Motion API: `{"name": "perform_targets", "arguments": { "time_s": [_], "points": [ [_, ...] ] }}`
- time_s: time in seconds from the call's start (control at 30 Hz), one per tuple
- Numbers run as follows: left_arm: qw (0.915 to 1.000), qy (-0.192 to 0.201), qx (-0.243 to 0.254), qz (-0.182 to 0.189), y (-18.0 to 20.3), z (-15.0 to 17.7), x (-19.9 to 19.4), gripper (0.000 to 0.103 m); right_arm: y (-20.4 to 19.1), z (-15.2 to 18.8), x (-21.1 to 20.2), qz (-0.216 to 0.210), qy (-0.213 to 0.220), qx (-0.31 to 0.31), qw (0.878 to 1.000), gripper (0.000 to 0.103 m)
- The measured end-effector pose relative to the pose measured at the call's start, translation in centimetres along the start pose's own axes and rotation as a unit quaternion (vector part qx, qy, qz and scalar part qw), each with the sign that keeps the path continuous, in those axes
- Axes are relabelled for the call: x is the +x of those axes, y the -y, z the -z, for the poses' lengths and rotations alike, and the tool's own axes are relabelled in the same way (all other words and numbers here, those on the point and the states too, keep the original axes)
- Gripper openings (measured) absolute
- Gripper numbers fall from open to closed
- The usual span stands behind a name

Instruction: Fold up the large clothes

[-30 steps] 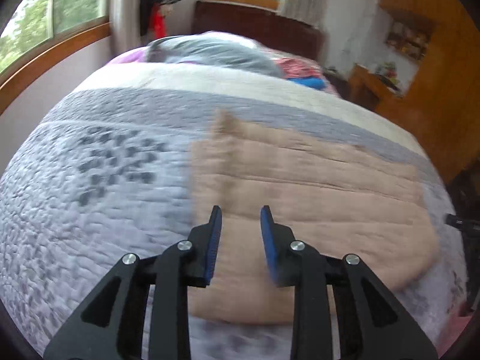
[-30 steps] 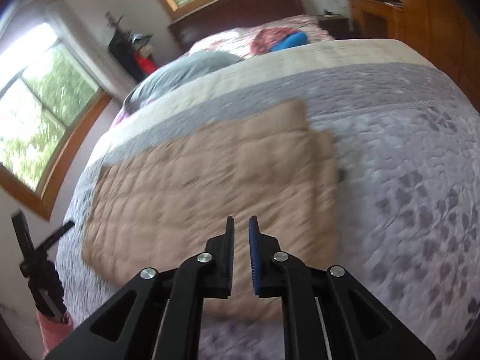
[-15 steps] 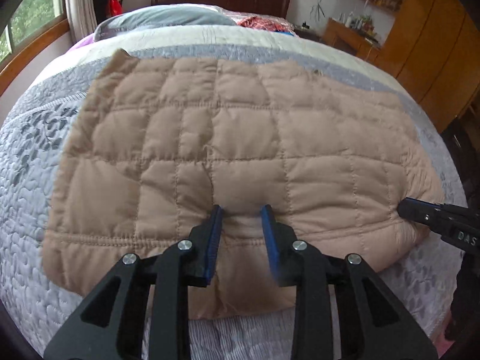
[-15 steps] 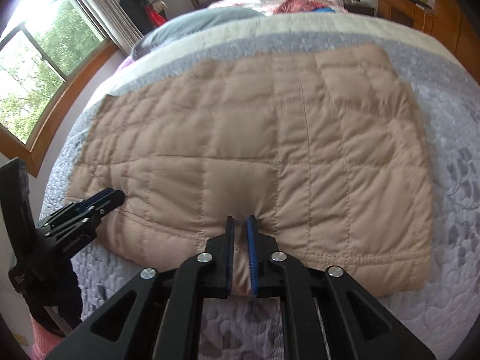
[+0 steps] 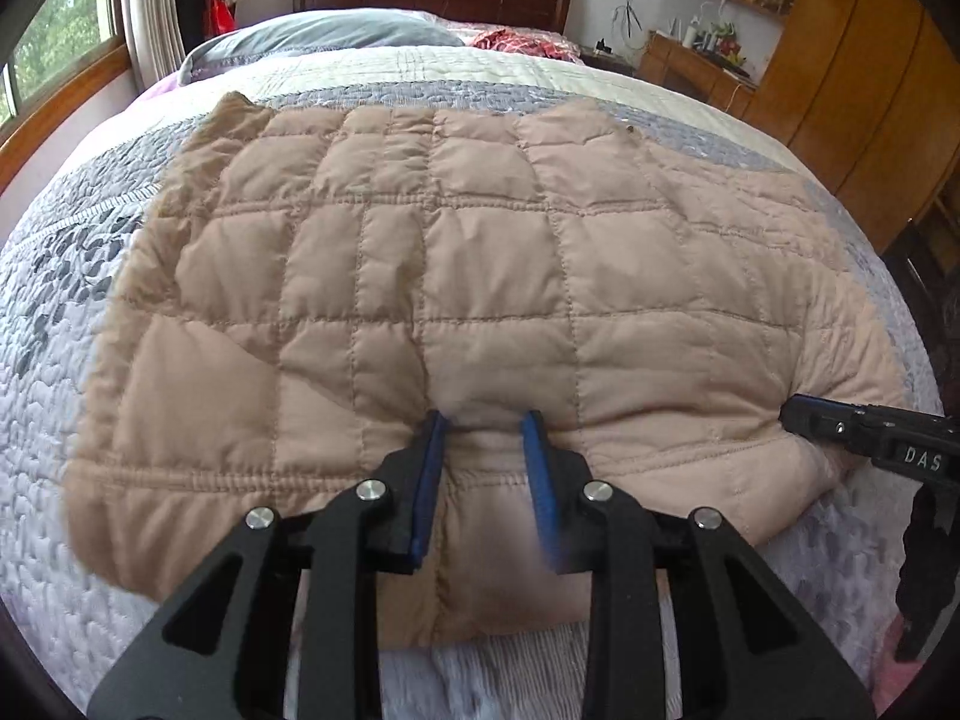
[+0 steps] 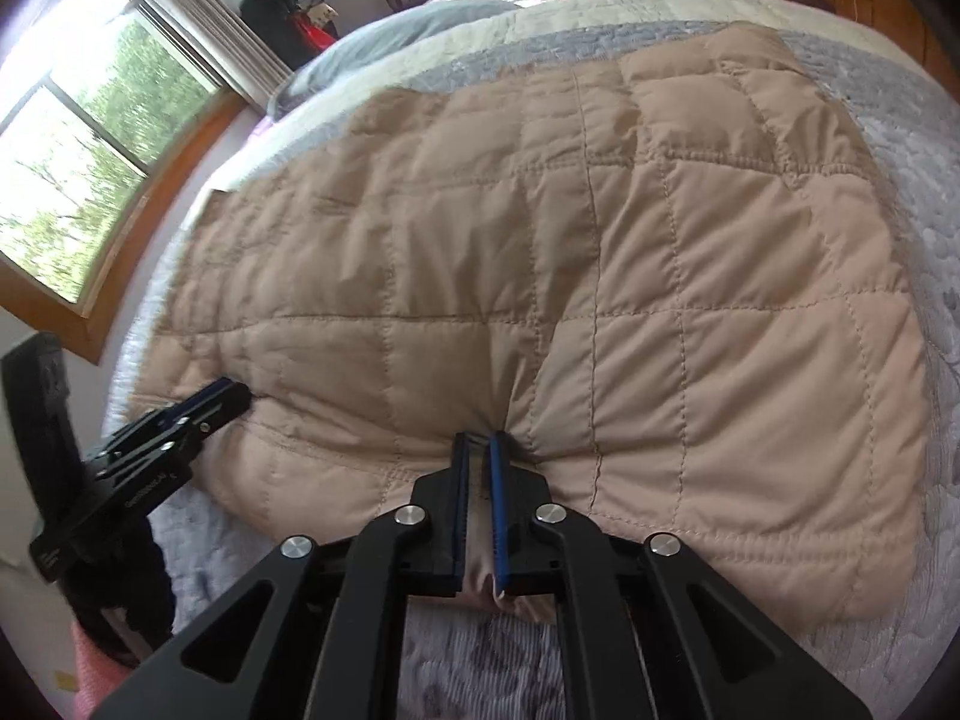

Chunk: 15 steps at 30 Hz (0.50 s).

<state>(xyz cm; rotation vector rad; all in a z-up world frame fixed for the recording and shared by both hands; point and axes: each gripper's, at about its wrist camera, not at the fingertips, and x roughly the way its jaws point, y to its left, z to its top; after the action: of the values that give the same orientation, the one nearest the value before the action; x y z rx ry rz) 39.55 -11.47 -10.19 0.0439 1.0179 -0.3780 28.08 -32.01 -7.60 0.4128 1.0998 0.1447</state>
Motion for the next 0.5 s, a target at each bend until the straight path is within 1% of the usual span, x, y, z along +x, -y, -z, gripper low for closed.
{"name": "perform_targets", "arguments": {
  "time_s": [0.03, 0.07, 0.1, 0.13, 0.17, 0.2, 0.27, 0.33, 0.37, 0.4, 0.5],
  "points": [
    [1.0, 0.003, -0.002, 0.008, -0.3, -0.1, -0.9, 0.028, 0.0, 0.0, -0.9, -0.006, 0.007, -0.001, 1.0, 0.025],
    [0.9996, 0.015, -0.008, 0.021, -1.0, -0.2, -2.4, 0.035, 0.2, 0.2, -2.4, -0.01, 0.023, -0.007, 1.0, 0.038],
    [0.9993, 0.023, -0.012, 0.027, -1.5, -0.4, -3.4, 0.048, 0.6, 0.4, -4.0, -0.009, 0.042, -0.014, 0.999, 0.043],
    [0.9986, 0.034, -0.019, 0.035, -2.5, -0.7, -4.6, 0.054, 1.1, 0.3, -5.9, -0.005, 0.066, -0.02, 0.998, 0.048],
    [0.9978, 0.046, -0.026, 0.04, -3.7, -1.0, -5.7, 0.06, 1.6, 0.1, -7.0, -0.004, 0.079, -0.02, 0.997, 0.05],
    [0.9973, 0.054, -0.032, 0.038, -5.1, -1.4, -6.7, 0.064, 2.7, -0.2, -8.5, -0.005, 0.092, -0.013, 0.996, 0.053],
    [0.9968, 0.056, -0.046, 0.033, -7.9, -2.5, -7.5, 0.069, 5.4, -1.1, -10.6, -0.005, 0.108, 0.007, 0.994, 0.068],
    [0.9957, 0.052, -0.071, 0.027, -11.5, -3.6, -7.4, 0.069, 7.9, -2.2, -11.5, 0.006, 0.114, 0.027, 0.993, 0.073],
    [0.9947, 0.049, -0.087, 0.024, -13.0, -3.8, -7.1, 0.069, 9.7, -2.9, -11.6, 0.008, 0.109, 0.041, 0.993, 0.074],
    [0.9925, 0.04, -0.11, 0.033, -15.2, -4.2, -6.4, 0.07, 11.1, -3.4, -11.4, 0.0, 0.101, 0.054, 0.993, 0.074],
    [0.986, 0.014, -0.15, 0.072, -18.5, -4.4, -4.1, 0.07, 14.0, -4.4, -9.3, -0.041, 0.071, 0.087, 0.993, 0.077]
  ]
}}
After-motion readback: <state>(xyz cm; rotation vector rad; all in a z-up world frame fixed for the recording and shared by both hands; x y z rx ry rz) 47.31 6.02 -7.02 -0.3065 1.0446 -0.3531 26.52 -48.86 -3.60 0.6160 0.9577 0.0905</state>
